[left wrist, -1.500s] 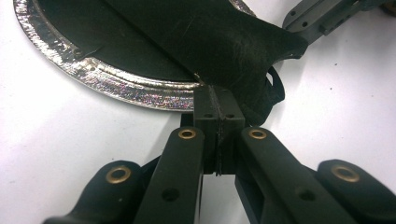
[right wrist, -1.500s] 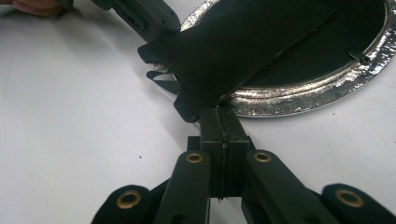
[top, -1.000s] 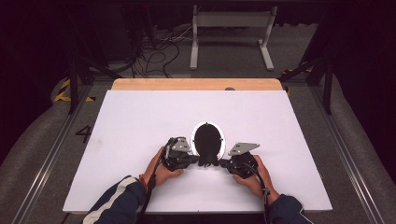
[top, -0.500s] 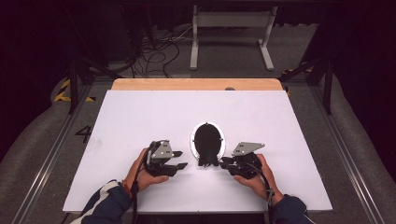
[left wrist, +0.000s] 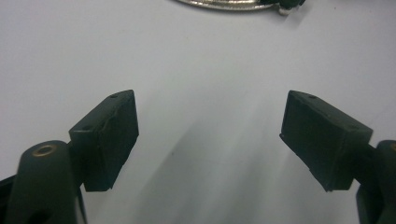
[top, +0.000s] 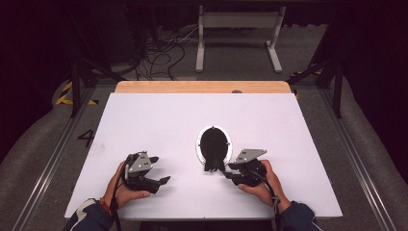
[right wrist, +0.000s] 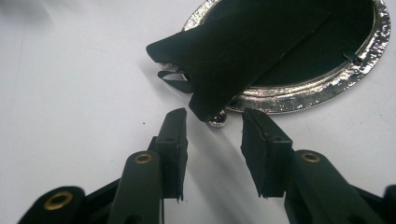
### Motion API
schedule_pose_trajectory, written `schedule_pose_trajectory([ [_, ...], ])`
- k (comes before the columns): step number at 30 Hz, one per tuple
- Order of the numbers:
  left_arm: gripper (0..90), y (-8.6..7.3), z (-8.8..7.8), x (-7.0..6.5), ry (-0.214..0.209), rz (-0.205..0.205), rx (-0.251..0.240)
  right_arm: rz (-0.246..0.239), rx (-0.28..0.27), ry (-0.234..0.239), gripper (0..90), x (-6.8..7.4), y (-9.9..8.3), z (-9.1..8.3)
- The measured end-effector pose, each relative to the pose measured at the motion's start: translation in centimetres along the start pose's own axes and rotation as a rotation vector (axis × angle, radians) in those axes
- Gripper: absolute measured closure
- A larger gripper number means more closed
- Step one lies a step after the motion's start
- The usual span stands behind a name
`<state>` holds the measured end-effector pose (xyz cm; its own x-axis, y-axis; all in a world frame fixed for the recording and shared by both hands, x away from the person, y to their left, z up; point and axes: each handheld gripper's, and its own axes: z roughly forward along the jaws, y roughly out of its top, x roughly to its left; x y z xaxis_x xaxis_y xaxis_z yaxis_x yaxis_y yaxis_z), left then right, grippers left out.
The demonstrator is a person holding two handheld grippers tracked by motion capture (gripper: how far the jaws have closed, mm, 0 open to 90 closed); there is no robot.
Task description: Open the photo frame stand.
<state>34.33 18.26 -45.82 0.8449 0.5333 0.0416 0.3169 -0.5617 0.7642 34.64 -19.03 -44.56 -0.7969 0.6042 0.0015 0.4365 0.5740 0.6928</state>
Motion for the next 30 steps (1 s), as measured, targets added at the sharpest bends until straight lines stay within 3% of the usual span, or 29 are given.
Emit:
schedule_pose_trajectory([
  [7,17.0,0.07,-0.05,-0.16,0.018,0.005,0.006,-0.014,0.018,-0.002,58.3,0.24,0.02,0.52],
  [11,16.8,0.05,0.04,-0.39,0.023,0.016,0.02,-0.008,0.026,-0.008,60.3,0.28,-0.15,0.61],
  [17,16.4,0.02,0.01,-0.29,0.024,0.001,0.011,-0.027,0.027,-0.01,65.3,0.59,0.09,0.9],
  [30,16.4,0.05,0.38,-0.42,0.028,0.012,0.03,-0.008,0.014,0.002,68.0,0.28,0.15,1.01],
])
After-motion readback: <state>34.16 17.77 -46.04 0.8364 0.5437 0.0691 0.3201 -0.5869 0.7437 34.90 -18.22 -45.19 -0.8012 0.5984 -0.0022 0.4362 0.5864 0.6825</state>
